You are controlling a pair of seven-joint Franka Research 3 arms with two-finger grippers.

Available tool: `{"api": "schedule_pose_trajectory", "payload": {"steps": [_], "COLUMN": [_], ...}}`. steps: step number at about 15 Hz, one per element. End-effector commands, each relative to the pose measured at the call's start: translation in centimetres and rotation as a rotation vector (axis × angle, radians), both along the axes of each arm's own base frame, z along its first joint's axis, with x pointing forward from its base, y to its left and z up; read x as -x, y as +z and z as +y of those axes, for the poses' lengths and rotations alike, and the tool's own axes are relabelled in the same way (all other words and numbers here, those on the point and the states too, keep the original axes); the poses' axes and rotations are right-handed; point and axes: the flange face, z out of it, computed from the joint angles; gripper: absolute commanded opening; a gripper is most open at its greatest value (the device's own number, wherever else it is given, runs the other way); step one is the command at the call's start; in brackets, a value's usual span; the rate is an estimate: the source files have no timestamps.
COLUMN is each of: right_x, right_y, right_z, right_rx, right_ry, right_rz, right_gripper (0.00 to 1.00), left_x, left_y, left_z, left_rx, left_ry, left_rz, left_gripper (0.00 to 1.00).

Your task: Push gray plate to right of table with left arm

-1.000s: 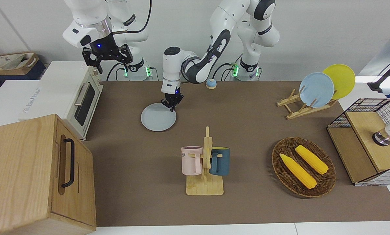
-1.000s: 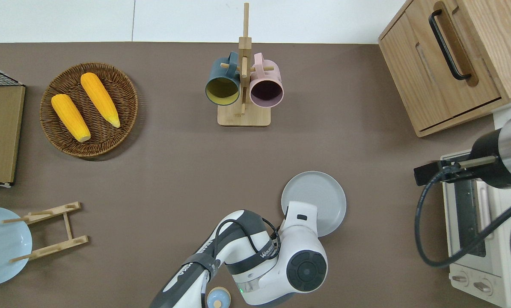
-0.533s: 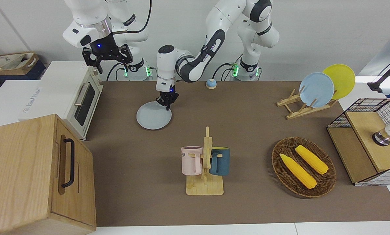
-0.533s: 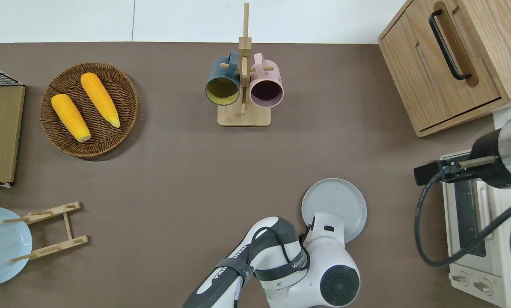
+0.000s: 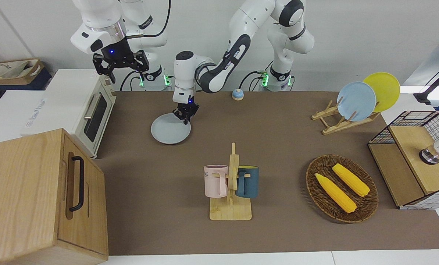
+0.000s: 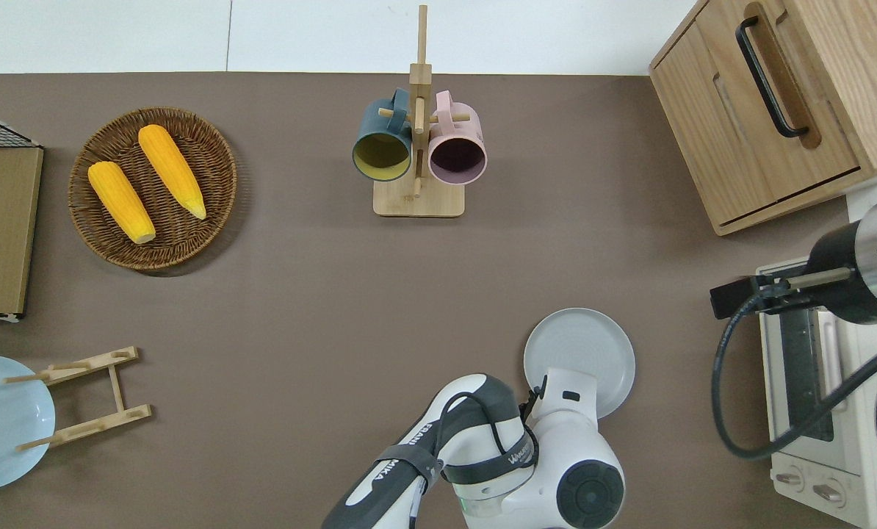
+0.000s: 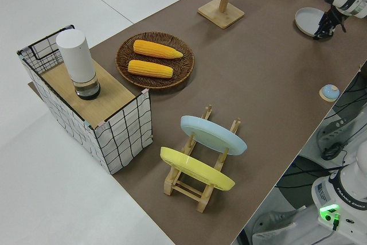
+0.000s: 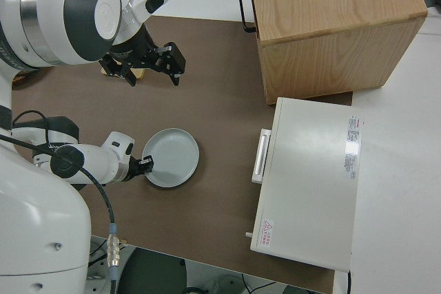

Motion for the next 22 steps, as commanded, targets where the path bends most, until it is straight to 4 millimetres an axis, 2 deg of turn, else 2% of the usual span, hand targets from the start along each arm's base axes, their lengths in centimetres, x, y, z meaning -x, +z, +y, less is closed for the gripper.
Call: {"api": "schedule_pose_trajectory", "payload": {"steps": [1, 6, 10, 13, 17, 19, 22], "right_x": [0.3, 0.3, 0.3, 0.3, 0.3, 0.3, 0.3], "right_y": [0.4, 0.4, 0.4, 0.4, 0.4, 0.4, 0.4], "right_z": [-0.2, -0.2, -0.2, -0.2, -0.3, -0.2, -0.3], "right_rx": [-0.009, -0.009, -0.009, -0.009, -0.009, -0.009, -0.009], "right_ry": [-0.006, -0.006, -0.006, -0.006, -0.006, -0.004, -0.006], "right_rz": [0.003, 0.003, 0.003, 0.003, 0.003, 0.003, 0.005], "right_gripper": [0.983, 0.983, 0.983, 0.983, 0.983, 0.983, 0.983], "left_x": [0.0, -0.5, -3.0, -4.6, -8.4, -10.6, -12.7], "left_y": [-3.2, -1.7, 0.7, 4.6, 11.4, 14.0, 18.1], "left_z": [-0.6, -0.1, 2.1, 3.0, 4.9, 6.8, 11.0], "left_rx": [-0.063, -0.091, -0.129, -0.12, -0.139, -0.155, -0.201], "left_ry": [-0.02, -0.014, 0.01, 0.016, -0.034, -0.048, -0.134], "left_rz": [0.027, 0.015, 0.034, 0.072, 0.146, 0.177, 0.211], "left_gripper": [0.99, 0.99, 0.99, 0.99, 0.99, 0.99, 0.99]}}
